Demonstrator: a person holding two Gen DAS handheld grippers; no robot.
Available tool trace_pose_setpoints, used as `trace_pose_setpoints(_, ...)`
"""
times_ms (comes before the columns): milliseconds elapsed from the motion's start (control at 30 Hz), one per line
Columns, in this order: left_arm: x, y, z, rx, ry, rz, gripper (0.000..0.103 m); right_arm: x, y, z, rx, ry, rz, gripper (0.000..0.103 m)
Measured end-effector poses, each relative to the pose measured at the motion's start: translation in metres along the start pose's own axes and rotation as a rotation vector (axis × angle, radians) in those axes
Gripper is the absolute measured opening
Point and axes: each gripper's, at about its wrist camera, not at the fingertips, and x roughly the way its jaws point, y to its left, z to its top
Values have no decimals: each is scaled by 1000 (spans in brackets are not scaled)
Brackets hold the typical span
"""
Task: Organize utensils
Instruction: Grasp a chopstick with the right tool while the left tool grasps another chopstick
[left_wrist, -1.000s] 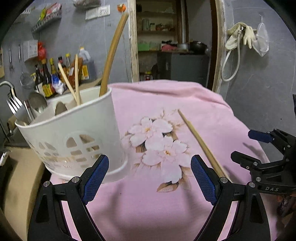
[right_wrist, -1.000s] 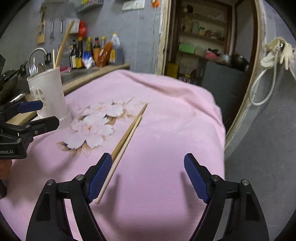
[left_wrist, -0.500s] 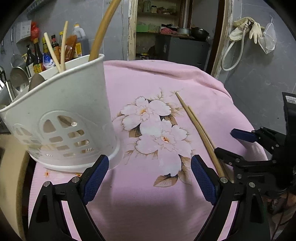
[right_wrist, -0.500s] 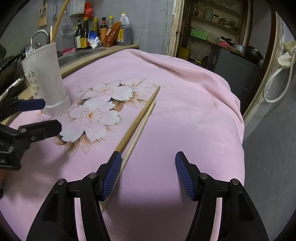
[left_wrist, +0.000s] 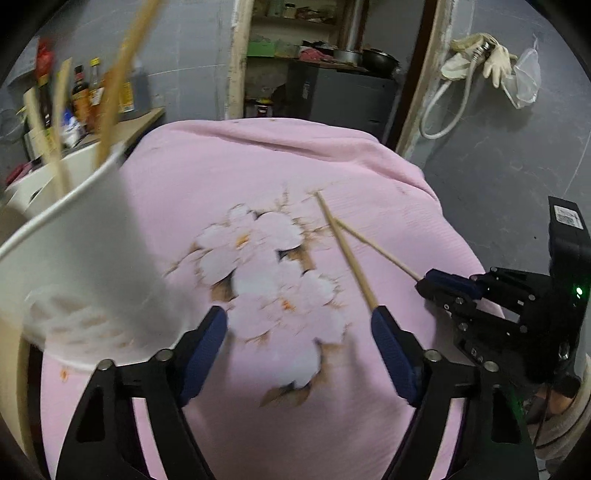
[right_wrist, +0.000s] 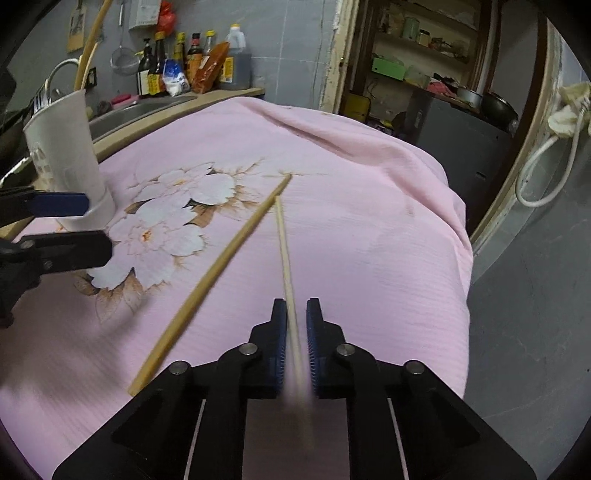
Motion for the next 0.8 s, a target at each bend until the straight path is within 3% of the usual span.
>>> trace_pose_setpoints(233,37,-13,29,13,71,-46,41,-9,-23,-6,45,-10,-39,5)
trace_pose_setpoints(333,53,-14,39,14,102,-50,35,-12,-35,-11,65,0,-55,5)
trace_pose_setpoints(467,78,-12,50,-3,156,-69,33,-11,-48,-11,88,23,-25,5)
trace_pose_setpoints(667,88,-11,58,0,161,-63,32,7,-57,9,71,74,50,6)
trace_pose_setpoints(800,90,-10,60,-2,166,-67,26,27,-59,30,52,116,106,6)
